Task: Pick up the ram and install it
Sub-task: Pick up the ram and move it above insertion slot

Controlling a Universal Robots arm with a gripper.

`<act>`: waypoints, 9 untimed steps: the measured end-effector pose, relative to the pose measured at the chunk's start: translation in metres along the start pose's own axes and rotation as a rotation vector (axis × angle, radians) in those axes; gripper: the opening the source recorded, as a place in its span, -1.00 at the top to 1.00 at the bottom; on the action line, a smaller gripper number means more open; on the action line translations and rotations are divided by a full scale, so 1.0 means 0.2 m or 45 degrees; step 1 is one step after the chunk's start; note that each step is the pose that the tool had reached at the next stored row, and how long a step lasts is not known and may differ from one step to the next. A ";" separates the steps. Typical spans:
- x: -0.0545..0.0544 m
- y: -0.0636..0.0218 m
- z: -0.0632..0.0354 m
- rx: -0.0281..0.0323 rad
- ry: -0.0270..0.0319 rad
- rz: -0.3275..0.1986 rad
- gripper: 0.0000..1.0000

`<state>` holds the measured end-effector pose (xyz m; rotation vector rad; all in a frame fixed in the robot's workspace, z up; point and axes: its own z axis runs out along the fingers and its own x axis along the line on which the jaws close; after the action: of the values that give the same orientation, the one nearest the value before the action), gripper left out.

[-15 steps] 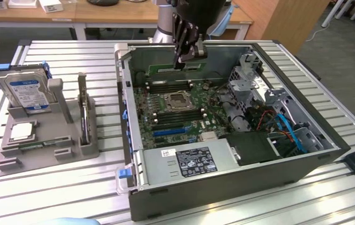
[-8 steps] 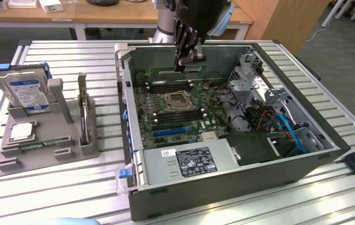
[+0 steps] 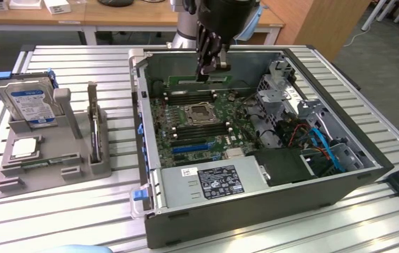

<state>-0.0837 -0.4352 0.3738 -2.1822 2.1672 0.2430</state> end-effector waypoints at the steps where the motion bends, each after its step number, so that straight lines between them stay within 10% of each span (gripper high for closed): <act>1: 0.00 -0.002 0.007 0.0010 0.0001 0.000 0.76; 9: 0.01 -0.029 0.075 0.0058 0.0004 -0.001 0.76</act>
<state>-0.0791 -0.4340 0.3585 -2.1808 2.1648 0.2374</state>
